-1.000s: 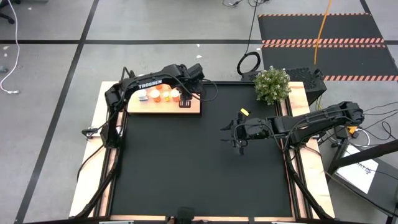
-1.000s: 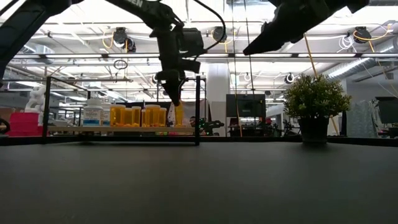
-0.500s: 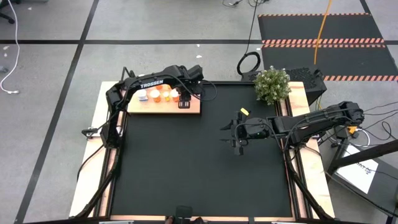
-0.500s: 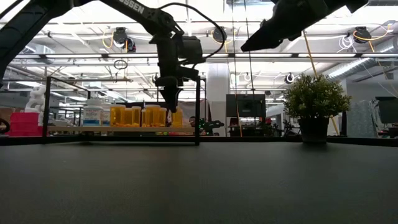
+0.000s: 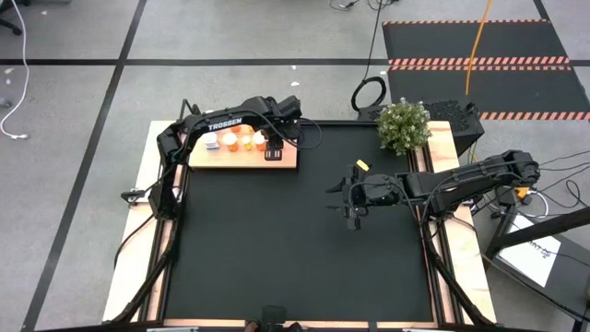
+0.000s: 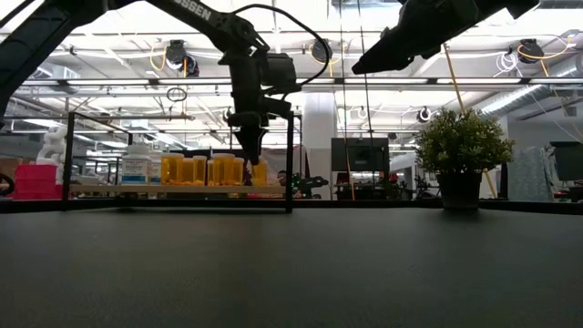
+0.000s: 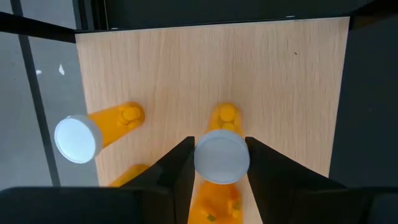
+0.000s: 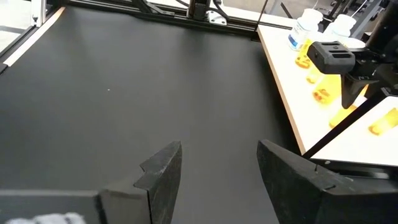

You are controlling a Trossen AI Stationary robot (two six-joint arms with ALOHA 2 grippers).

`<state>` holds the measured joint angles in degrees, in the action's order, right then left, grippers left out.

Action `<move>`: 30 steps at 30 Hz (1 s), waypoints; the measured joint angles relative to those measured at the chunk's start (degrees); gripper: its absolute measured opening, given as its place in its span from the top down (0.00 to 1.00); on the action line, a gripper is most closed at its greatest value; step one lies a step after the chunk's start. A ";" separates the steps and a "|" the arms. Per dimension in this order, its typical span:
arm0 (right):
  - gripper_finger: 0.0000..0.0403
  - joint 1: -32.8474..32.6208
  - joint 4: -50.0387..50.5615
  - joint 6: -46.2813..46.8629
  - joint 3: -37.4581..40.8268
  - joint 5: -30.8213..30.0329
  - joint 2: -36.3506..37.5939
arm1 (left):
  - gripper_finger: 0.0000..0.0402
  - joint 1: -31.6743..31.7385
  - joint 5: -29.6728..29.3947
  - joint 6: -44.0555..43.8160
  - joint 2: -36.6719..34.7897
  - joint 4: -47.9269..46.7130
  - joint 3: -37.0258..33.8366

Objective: Pick and place medicine bottles onto shelf by color
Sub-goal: Put the small orange pill bottle aligned with the other small pill bottle, then return to Home Position

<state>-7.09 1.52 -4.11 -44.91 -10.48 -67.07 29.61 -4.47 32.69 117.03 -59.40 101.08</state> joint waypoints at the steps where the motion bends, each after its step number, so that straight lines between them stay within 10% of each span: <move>1: 0.50 0.00 -0.02 0.06 0.02 0.00 0.00 | 0.66 0.00 0.00 -0.01 0.00 0.03 0.00; 14: 0.50 0.00 0.00 0.38 0.02 0.02 0.00 | 0.39 -0.44 -0.96 -0.37 -0.64 2.41 0.00; 30: 0.50 -0.02 0.44 0.77 0.04 0.00 0.00 | 0.37 -5.11 -1.75 -6.12 -19.82 -7.00 0.35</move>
<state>-7.11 1.96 -3.34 -44.86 -10.48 -67.07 24.49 -6.22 26.57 97.21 -66.39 101.43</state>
